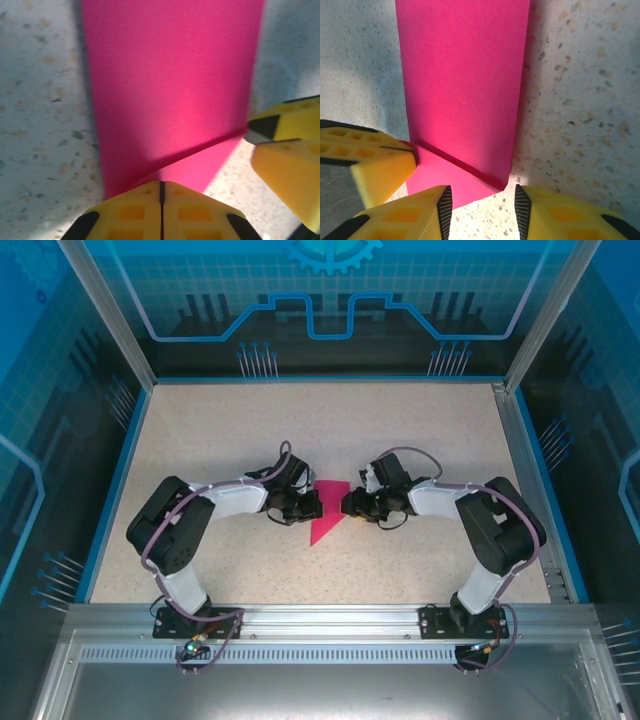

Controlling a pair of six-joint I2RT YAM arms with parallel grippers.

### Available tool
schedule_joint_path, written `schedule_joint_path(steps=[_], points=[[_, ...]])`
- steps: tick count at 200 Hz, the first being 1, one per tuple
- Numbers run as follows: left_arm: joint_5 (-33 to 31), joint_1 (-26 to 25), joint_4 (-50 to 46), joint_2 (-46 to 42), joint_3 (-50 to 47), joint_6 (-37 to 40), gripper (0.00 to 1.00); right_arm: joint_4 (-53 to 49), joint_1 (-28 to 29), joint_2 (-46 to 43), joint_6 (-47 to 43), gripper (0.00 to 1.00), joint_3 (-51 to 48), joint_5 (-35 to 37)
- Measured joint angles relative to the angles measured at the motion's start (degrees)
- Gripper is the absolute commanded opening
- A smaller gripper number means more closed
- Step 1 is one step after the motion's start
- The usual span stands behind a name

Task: Fold a paper plane with a square sheet of paper (pick it up from the middle)
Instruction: Third fold the triangle at the center of the table, then fourth fold the wing at the center of the table.

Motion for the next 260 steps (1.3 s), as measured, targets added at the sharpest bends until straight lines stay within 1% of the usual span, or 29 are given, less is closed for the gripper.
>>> schedule_joint_path(steps=[34,86,126,137,160,176,187,215,234,260], points=[[-1.5,0.0,-0.9,0.6,0.0,0.0,0.07,0.5,0.9,0.6,0.6,0.38,0.2,-0.1],[-1.7,0.0,-0.9,0.7,0.0,0.0,0.07,2.1,1.0,1.4,1.2,0.38,0.9,-1.2],[-1.7,0.0,-0.9,0.7,0.0,0.0,0.10,3.1,1.0,1.9,1.5,0.37,1.3,-1.6],[-1.7,0.0,-0.9,0.7,0.0,0.0,0.12,3.2,1.0,2.3,1.5,0.35,1.7,-1.9],[-1.7,0.0,-0.4,0.0,-0.4,0.1,0.17,3.8,1.0,3.1,1.4,0.30,2.1,-2.5],[-1.7,0.0,-0.1,-2.2,-1.5,0.4,0.23,4.1,1.0,3.8,1.3,0.23,2.3,-2.9],[-1.7,0.0,0.1,-4.1,-2.3,0.5,0.27,4.3,1.0,4.2,1.5,0.21,2.4,-3.1],[-2.1,-0.5,0.6,-9.3,-4.1,2.1,0.40,4.7,1.0,4.5,1.5,0.21,2.4,-3.8],[-4.2,-2.5,0.5,-12.2,-4.9,2.9,0.45,4.7,1.0,4.5,1.5,0.23,2.4,-4.0],[-8.2,-6.8,0.3,-15.1,-6.1,3.6,0.50,4.7,1.0,4.5,1.4,0.26,2.4,-4.0]])
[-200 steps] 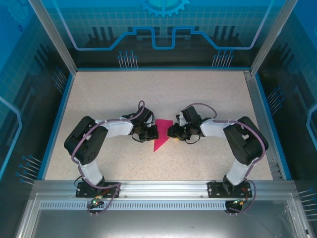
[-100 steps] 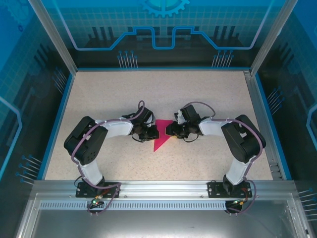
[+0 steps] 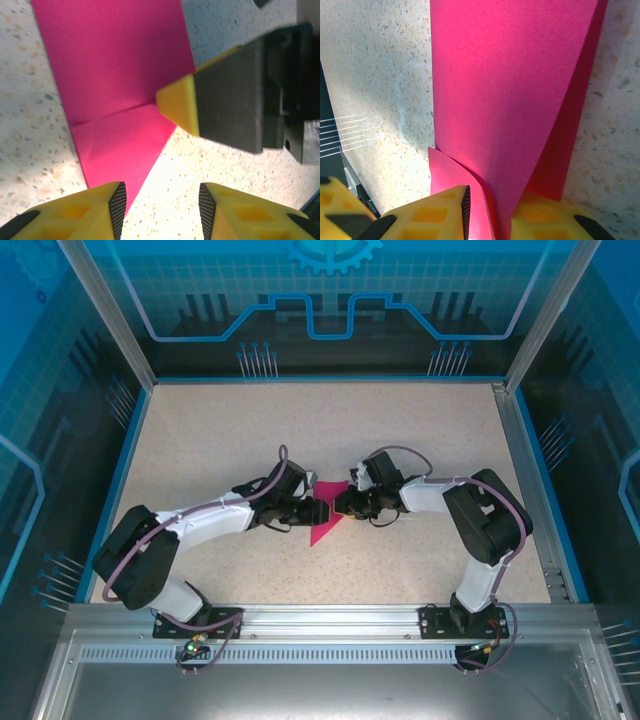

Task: Fold a paper plane with a square sheet of paper (pick it up from the middle)
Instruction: Fourth fold the wing at the center of the table.

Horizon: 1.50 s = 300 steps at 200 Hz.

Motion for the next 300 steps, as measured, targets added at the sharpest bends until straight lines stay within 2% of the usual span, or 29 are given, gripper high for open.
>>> schedule_joint_path(steps=[92,140,189,213,300], points=[[-17.9,-10.8,-6.6,0.2,0.2,2.4,0.57,-0.1,0.0,0.0,-0.2,0.29,0.0,0.0],[-21.9,-12.9,-8.2,1.6,1.8,2.4,0.60,-1.6,0.0,0.0,-1.1,0.30,2.2,-0.2],[-25.6,-16.3,-11.5,7.0,7.2,2.7,0.60,-1.7,-0.2,0.0,-1.3,0.30,2.5,-0.8],[-27.3,-17.0,-12.8,9.3,9.3,2.9,0.58,-1.7,-0.2,0.0,-1.3,0.30,2.5,-1.3],[-32.9,-18.3,-16.1,14.1,11.7,3.8,0.39,-2.1,-0.2,0.0,-1.3,0.30,3.0,-1.6]])
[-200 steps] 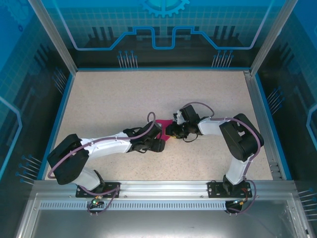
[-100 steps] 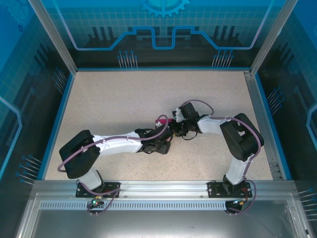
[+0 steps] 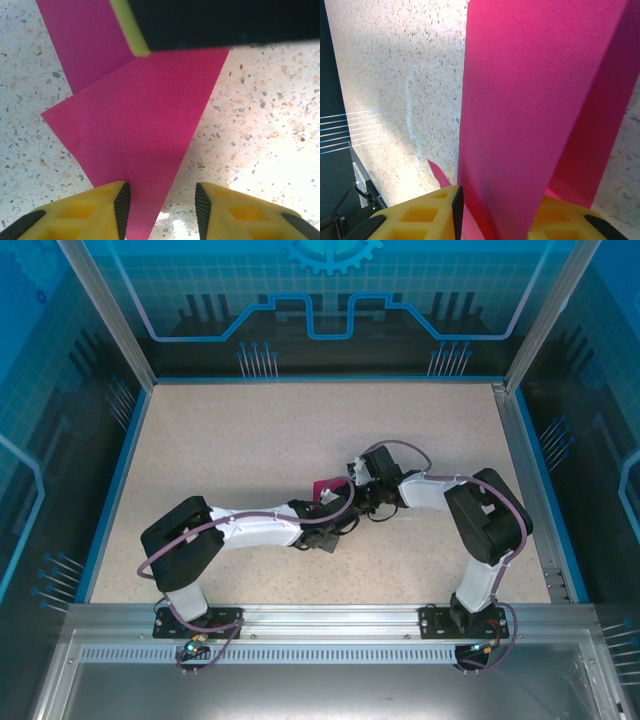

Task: Fold a paper plane with a square sheet of paper (pick it up from the middle)
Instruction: Fourth fold the wing at the center of the table.

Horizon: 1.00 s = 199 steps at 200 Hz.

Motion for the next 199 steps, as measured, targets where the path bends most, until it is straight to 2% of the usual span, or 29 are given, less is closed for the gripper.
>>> schedule_joint_path(steps=[130,151,199], points=[[-3.8,-0.2,-0.2,0.6,0.0,-0.1,0.20,-1.0,0.0,0.3,-0.4,0.30,0.0,-0.2],[-4.0,-0.2,-0.2,0.6,0.0,-0.1,0.22,-1.1,0.0,0.3,-0.5,0.26,0.0,-0.2],[-4.9,-0.2,-0.1,0.6,0.0,0.6,0.35,-1.2,0.0,0.3,-0.4,0.20,0.7,-0.7]])
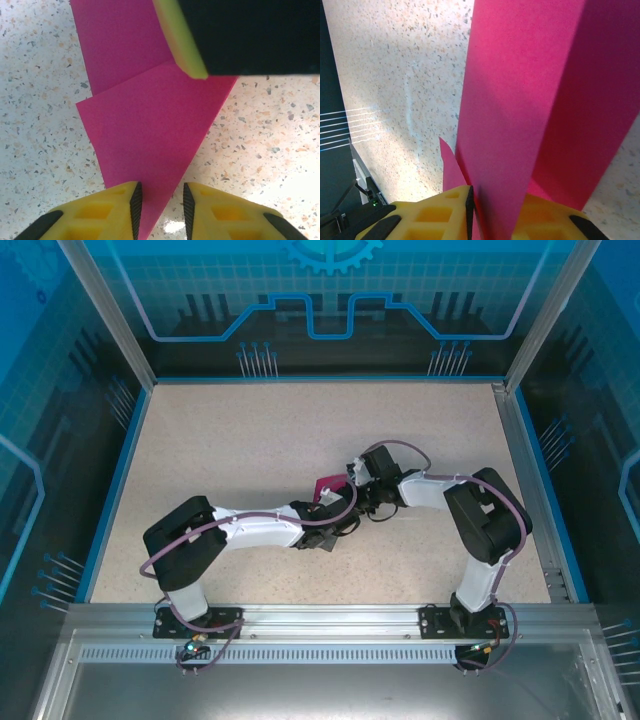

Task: Fold a paper plane with a square sheet of paper (pick it up from the middle)
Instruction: Fourth fold the wing at the center of the table.

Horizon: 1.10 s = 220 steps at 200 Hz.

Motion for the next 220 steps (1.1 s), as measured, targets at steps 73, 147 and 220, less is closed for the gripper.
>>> schedule_joint_path(steps=[73,147,220], points=[[-1.8,0.0,0.0,0.6,0.0,1.1,0.34,-0.3,-0.3,0.0,0.0,0.19,0.7,-0.8],[-2.8,0.0,0.6,1.3,0.0,1.4,0.16,-1.0,-0.4,0.0,0.0,0.20,0.8,-0.7],[-3.1,0.0,1.0,1.3,0.0,1.5,0.01,-2.0,-0.4,0.0,-0.4,0.25,0.8,-0.7]])
